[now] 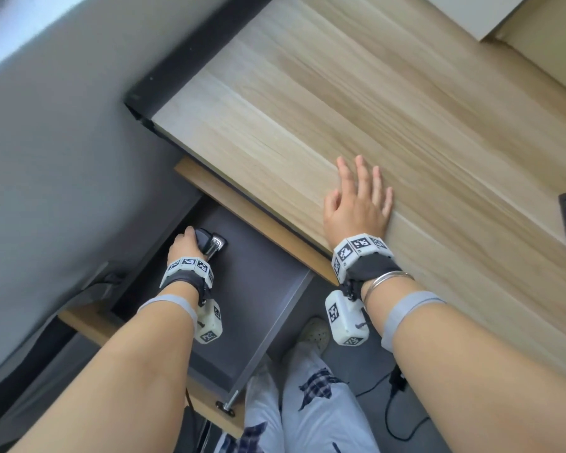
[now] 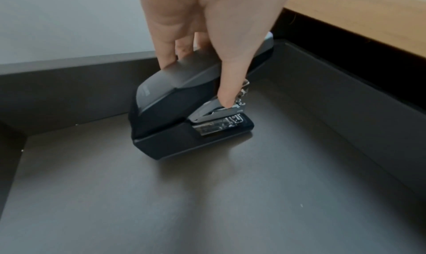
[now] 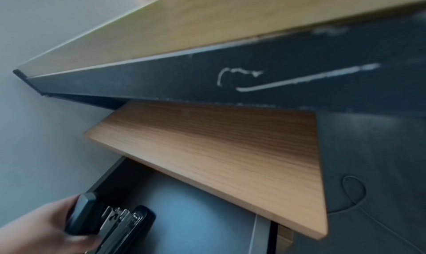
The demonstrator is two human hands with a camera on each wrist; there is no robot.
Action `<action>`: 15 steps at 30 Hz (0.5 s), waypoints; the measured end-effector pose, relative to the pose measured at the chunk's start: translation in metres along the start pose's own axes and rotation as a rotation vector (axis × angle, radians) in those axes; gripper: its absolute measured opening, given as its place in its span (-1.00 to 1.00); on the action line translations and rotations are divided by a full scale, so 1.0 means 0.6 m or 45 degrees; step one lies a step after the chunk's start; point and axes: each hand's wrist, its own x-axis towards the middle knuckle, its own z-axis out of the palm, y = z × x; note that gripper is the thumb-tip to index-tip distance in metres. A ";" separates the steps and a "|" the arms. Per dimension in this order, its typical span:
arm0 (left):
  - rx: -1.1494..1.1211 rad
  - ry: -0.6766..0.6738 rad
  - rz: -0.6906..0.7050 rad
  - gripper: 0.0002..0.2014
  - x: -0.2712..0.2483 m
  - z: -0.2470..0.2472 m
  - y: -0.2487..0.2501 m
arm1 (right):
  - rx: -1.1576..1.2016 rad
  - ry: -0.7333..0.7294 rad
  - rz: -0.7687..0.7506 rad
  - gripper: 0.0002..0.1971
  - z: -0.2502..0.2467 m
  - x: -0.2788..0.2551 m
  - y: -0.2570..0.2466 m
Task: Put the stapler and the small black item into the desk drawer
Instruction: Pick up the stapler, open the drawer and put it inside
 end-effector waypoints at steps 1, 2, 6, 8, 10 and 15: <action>0.004 -0.003 -0.002 -0.57 0.003 0.001 -0.001 | 0.000 0.002 -0.001 -0.43 -0.001 0.000 0.000; 0.015 -0.019 -0.008 -0.55 0.006 0.002 -0.001 | 0.000 0.006 -0.002 -0.43 -0.002 0.000 0.000; 0.081 -0.128 -0.027 -0.46 0.014 0.009 0.001 | -0.001 0.035 0.005 -0.41 -0.002 0.000 -0.002; 0.101 -0.143 -0.036 -0.44 0.017 0.012 0.004 | 0.004 0.060 0.009 -0.38 -0.002 0.000 -0.004; 0.107 -0.159 -0.051 -0.42 0.020 0.015 0.007 | 0.013 0.064 0.009 -0.40 -0.001 -0.001 -0.004; 0.092 -0.162 -0.064 -0.40 0.018 0.006 0.008 | 0.024 0.028 0.011 -0.42 -0.003 -0.002 -0.003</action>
